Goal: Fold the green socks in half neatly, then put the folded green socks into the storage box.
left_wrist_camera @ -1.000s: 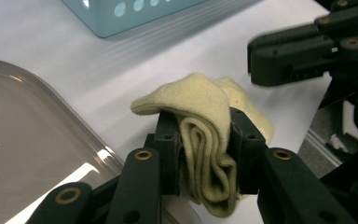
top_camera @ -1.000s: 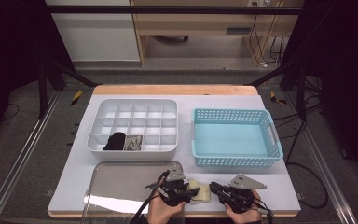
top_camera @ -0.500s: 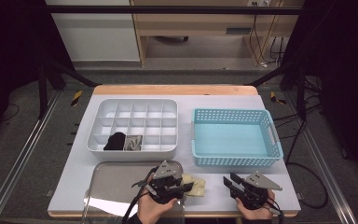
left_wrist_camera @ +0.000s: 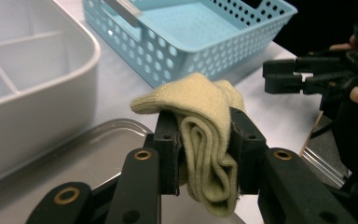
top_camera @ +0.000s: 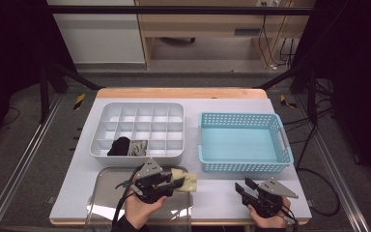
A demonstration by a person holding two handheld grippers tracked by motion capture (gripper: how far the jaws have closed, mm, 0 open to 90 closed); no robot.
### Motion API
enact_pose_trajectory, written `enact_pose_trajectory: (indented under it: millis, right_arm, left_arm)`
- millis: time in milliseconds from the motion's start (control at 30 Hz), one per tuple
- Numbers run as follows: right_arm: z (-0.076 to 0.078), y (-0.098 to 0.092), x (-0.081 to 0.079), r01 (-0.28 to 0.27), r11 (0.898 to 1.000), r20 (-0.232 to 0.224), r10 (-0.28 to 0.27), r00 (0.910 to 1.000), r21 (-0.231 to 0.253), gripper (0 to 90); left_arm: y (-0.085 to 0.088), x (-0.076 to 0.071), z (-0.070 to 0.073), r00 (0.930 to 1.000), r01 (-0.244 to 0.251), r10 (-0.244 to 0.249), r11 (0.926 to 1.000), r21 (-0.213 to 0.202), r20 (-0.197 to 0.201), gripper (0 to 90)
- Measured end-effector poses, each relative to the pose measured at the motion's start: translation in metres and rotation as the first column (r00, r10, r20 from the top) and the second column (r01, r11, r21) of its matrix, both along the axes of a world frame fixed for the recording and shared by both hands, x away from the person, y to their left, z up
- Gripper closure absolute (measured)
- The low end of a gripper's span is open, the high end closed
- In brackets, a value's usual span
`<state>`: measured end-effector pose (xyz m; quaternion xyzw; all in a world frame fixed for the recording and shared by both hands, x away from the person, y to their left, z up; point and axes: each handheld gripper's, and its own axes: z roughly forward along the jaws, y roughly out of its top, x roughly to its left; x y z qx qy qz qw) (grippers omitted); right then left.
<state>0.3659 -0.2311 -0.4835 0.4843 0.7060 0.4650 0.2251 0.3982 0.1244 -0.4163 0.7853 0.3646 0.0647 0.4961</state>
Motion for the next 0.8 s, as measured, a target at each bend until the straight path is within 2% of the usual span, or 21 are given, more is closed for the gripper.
enact_pose_trajectory:
  millis: [300, 800]
  right_arm:
    - [-0.004, 0.0, 0.001, 0.006, 1.0, -0.018, -0.006, 0.9998, -0.02, 51.9]
    - [-0.005, 0.001, 0.001, 0.003, 1.0, -0.021, -0.004, 0.9998, -0.028, 50.2]
  left_arm:
    - [0.026, 0.009, 0.015, 0.9983, -0.052, 0.053, 0.9985, -0.015, 0.024, 66.9]
    - [0.058, 0.027, 0.027, 0.988, -0.149, 0.149, 0.9888, -0.012, 0.041, 66.7]
